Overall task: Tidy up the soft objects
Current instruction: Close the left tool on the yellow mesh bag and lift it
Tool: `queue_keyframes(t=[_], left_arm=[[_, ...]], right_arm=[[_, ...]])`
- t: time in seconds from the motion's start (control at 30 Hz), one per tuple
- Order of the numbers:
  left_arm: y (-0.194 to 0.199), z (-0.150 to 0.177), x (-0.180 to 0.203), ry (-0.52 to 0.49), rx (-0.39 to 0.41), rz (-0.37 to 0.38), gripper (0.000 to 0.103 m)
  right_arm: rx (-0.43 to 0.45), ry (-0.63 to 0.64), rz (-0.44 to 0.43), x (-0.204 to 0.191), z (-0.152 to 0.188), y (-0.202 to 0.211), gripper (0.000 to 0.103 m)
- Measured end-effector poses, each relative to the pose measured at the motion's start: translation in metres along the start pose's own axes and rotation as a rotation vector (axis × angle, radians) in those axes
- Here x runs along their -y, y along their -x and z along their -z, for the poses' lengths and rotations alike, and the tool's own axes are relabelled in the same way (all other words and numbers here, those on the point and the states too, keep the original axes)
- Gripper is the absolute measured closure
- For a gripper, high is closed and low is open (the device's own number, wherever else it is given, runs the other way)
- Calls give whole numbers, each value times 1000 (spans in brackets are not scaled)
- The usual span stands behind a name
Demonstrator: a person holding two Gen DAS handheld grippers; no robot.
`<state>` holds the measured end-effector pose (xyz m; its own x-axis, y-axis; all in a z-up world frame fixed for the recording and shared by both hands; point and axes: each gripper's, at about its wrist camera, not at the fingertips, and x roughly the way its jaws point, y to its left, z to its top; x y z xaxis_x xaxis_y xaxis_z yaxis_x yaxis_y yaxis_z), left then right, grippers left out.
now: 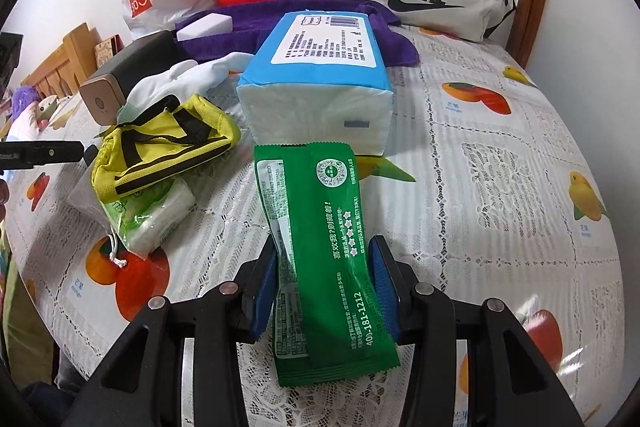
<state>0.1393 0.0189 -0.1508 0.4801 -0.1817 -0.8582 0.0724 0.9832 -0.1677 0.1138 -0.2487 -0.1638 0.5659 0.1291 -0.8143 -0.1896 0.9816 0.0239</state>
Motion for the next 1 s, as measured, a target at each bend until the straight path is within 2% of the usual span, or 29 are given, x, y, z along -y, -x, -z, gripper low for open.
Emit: queue_keyframes(t=[0.27,0.33,0.5,0.53,0.57,0.6,0.63,0.8,1.0], left_arm=[[5,-17,59,-89,18,159,30],[-1,-19,72,-105,-1,177,30],[-24,-16,87,-108,-68,163,30],[-27,-15,87,-103,-73,169,31],[-29,-13,87,-102,-67,178,37],[-29,-11,86,-104,-59,192,54],[-30,-10,85,-103,-62,209,58],[-20,-9,80,-100,-33,216,65],[3,-6,60,-67,13,224,65]], right_arm=[[-6,5,3,-1,-1,0,58],[-5,7,3,-1,-1,0,58],[-2,10,-1,0,0,1,58],[-1,12,0,-1,0,1,58],[0,13,1,-1,1,1,58],[1,14,1,-1,1,1,58],[1,15,0,-1,1,1,58],[4,13,-2,0,1,1,58],[-2,23,5,-3,2,3,61]])
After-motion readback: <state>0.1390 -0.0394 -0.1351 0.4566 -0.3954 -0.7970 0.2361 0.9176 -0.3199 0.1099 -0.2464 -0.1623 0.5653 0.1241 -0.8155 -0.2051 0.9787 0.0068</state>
